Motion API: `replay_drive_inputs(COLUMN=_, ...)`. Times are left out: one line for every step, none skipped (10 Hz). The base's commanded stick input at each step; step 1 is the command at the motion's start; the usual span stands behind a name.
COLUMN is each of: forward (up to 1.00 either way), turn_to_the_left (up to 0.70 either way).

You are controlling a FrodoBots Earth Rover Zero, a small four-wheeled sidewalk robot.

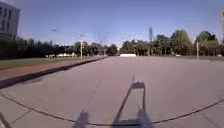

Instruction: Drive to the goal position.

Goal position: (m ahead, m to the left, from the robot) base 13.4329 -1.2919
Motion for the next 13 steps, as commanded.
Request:
replay_drive_inputs(forward=1.0, turn_to_the_left=-0.27)
replay_drive_inputs(forward=1.0, turn_to_the_left=-0.27)
replay_drive_inputs(forward=1.0, turn_to_the_left=-0.27)
replay_drive_inputs(forward=1.0, turn_to_the_left=-0.08)
replay_drive_inputs(forward=1.0, turn_to_the_left=0.0)
replay_drive_inputs(forward=1.0, turn_to_the_left=0.0)
replay_drive_inputs(forward=1.0, turn_to_the_left=0.0)
replay_drive_inputs(forward=1.0, turn_to_the_left=0.0)
replay_drive_inputs(forward=1.0, turn_to_the_left=-0.07)
replay_drive_inputs(forward=1.0, turn_to_the_left=-0.27)
replay_drive_inputs(forward=1.0, turn_to_the_left=-0.27)
replay_drive_inputs(forward=1.0, turn_to_the_left=-0.27)
replay_drive_inputs(forward=1.0, turn_to_the_left=-0.25)
